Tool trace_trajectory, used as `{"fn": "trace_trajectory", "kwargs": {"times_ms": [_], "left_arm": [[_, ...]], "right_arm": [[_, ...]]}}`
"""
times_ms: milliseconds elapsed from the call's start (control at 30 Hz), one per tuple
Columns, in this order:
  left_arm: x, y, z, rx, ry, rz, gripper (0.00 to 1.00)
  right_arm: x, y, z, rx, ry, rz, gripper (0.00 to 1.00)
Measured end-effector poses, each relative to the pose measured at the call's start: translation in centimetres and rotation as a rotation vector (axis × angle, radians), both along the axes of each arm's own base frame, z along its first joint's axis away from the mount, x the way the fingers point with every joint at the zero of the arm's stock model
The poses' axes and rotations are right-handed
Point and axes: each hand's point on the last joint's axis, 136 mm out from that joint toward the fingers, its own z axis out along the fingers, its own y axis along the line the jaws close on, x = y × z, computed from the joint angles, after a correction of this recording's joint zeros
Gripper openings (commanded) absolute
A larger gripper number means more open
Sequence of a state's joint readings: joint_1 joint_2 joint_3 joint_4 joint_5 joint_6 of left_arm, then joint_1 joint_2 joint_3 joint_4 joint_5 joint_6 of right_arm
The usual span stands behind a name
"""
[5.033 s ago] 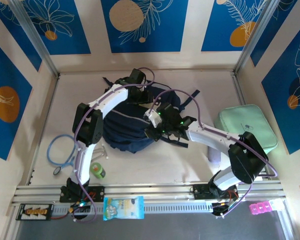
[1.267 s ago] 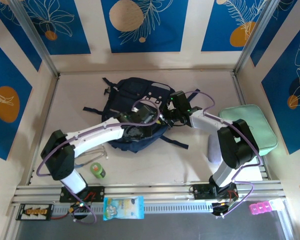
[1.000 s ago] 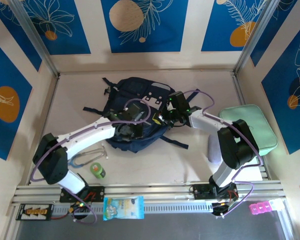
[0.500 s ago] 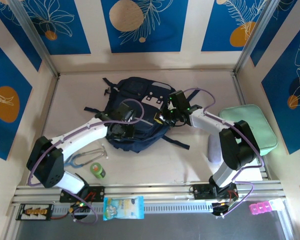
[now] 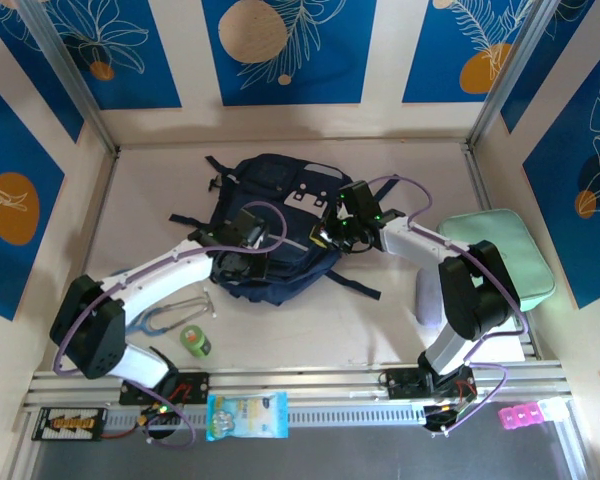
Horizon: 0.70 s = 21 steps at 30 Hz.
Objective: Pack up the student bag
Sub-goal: Unzip the student bag at the center of the table.
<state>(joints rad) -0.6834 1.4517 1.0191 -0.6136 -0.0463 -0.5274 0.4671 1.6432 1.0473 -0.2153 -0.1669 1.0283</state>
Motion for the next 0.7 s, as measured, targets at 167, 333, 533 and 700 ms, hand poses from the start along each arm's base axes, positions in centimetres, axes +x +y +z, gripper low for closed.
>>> {"fn": "trace_trajectory", "kwargs": {"times_ms": [167,333,533,700], "left_arm": [[0.4,0.4,1.2,-0.002,-0.049,-0.011,0.00],[2.1,2.5,1.8,0.010,-0.082,0.029,0.00],[2.8,2.0,3.2,-0.009,-0.099,-0.044,0.00],[2.8,-0.6,4.7,-0.034,-0.106,-0.123,0.00]], "right_arm": [[1.0,-2.2,0.2,-0.013,-0.032,0.033,0.00],[2.9,-4.3,1.9,-0.019,-0.097,0.067,0.01],[4.2,-5.5,3.3,-0.057,-0.139,0.049,0.47],[2.8,-7.9,5.6,-0.098,-0.161,-0.044,0.51]]}}
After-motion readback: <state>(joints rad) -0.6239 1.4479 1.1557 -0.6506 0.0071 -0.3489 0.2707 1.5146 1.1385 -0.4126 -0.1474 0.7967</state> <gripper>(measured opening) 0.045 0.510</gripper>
